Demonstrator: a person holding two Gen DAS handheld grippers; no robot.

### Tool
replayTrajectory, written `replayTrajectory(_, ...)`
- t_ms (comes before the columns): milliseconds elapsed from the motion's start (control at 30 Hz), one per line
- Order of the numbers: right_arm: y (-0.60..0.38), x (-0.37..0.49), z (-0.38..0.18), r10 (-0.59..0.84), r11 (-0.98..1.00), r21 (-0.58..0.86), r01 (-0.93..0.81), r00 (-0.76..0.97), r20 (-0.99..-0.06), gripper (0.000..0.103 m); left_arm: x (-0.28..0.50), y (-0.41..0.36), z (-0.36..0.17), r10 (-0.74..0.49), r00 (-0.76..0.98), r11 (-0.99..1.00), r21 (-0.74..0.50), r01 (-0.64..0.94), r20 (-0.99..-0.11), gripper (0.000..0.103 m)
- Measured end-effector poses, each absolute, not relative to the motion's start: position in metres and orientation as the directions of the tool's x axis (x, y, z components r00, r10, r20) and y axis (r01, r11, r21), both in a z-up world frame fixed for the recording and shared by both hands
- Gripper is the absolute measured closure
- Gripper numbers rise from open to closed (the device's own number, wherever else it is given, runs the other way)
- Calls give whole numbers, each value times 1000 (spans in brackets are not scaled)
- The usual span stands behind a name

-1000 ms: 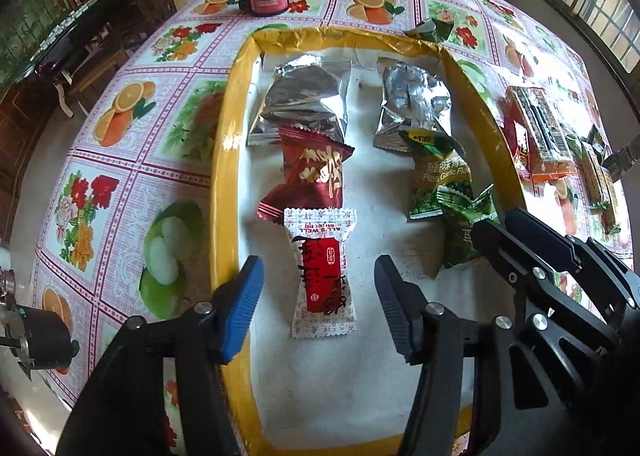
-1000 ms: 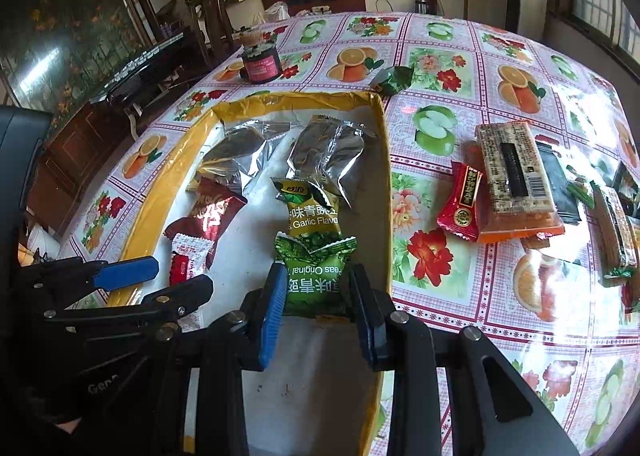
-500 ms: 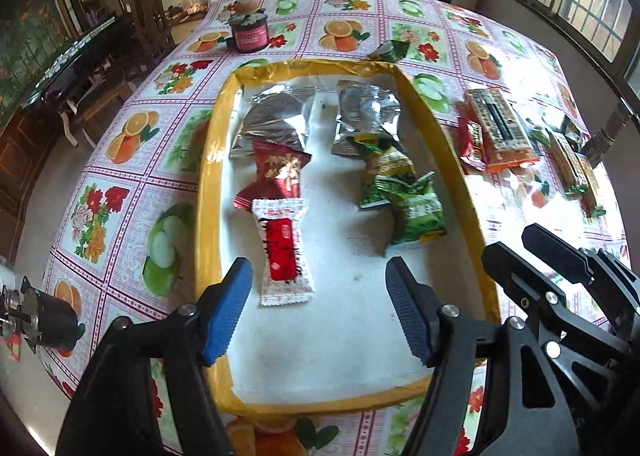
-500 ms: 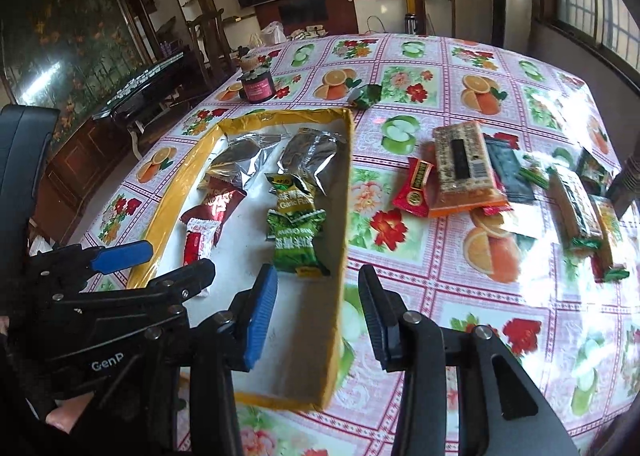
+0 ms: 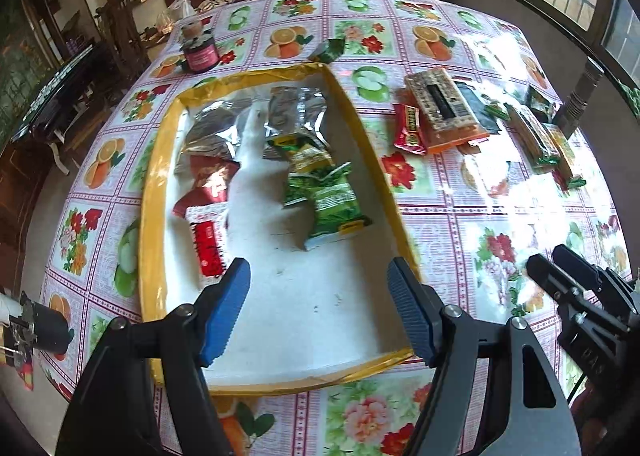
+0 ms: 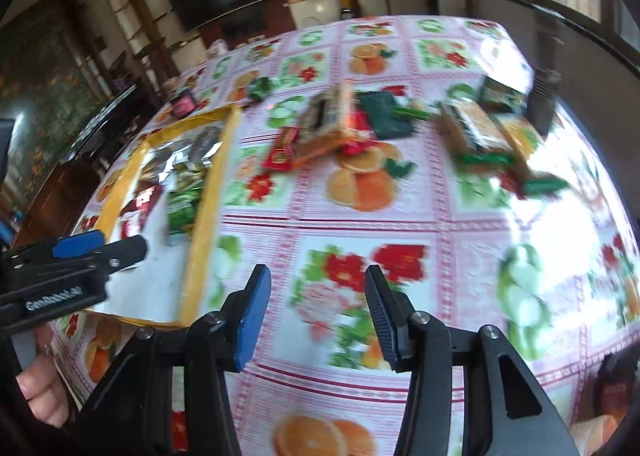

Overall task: Organize snacks
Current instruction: 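Grasp the saltine cracker pack with the right gripper while the left grasps the tan biscuit pack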

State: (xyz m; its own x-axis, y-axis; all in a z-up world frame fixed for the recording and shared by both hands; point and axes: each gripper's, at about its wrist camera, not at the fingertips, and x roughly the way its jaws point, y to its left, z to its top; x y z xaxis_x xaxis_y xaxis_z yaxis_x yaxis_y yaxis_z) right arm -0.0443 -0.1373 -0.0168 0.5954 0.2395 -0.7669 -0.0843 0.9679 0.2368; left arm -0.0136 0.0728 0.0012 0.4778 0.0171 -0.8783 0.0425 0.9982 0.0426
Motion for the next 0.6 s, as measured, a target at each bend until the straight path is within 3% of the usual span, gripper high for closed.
replayTrajectory(300, -220, -27, -18, 150, 943, 303, 136, 640, -754, 47, -3, 41, 1, -14, 451, 995, 33, 97, -893, 31)
replayTrajectory(600, -235, 47, -7, 128, 950, 287, 127, 676, -725, 47, 7, 16, 2, -36, 440, 986, 39, 161, -897, 31)
